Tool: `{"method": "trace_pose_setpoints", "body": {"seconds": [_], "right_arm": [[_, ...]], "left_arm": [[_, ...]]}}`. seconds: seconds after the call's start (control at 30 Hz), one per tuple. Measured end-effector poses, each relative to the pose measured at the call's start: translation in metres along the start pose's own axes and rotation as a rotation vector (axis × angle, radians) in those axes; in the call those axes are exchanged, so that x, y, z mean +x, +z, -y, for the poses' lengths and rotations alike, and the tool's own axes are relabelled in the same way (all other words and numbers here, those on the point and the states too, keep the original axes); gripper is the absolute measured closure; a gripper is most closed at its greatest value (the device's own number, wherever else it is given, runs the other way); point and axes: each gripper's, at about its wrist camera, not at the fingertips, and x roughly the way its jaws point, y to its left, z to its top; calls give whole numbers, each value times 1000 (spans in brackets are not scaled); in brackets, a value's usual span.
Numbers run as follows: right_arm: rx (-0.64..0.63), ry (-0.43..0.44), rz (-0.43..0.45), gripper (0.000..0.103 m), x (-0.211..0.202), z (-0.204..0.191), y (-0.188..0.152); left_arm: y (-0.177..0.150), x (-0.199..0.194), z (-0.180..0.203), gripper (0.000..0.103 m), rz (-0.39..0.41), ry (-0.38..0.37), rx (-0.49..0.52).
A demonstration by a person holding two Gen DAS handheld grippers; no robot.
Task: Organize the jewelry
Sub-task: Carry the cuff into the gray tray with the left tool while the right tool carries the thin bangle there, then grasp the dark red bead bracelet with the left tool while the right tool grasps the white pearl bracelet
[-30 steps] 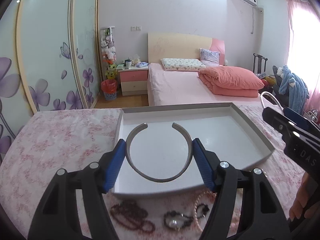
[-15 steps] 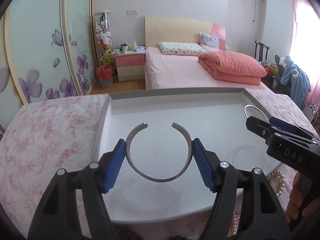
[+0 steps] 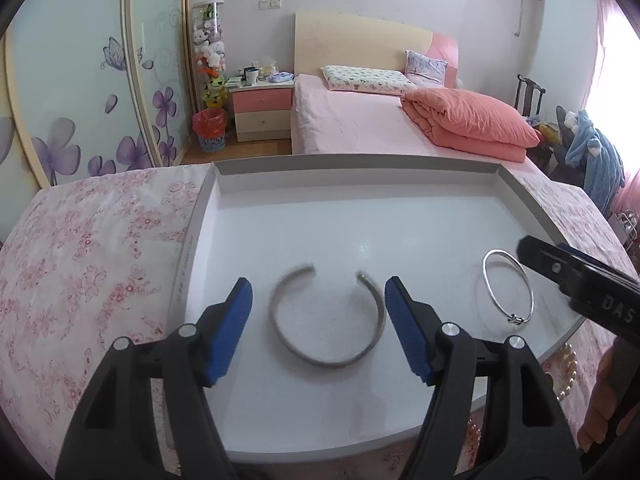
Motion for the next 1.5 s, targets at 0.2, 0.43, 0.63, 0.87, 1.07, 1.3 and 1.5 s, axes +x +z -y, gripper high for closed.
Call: {"method": "trace_pose_setpoints", "body": {"seconds": [0.2,0.43,0.63,0.87,1.07,1.3,1.5], "right_arm": [[2,1,33,26,-21,3,0],[-14,0,60,26,-50,3,-8],[-43,-17,64,30,-76,8,-27],[-90,-45,-12,50,-76,20,-59],[-71,-84,-69,68,-61,30,-71],[-40,-111,-85,75,-45,36,-66],[-96,-159,-101,83,-38,29,-67]], "left_arm": [[1,-24,-10,36,45,28,-23],[-7,-66,-26,35,93,61,-57],[-35,-106,-43,35,117,101,-57],[-82,-135,-61,29,98,148,-33],[-100,-132,-74,29,45,169,-45],[-104,-123,-81,29,15,174,-61],[-103,-120,-75,29,8,160,-43]]}}
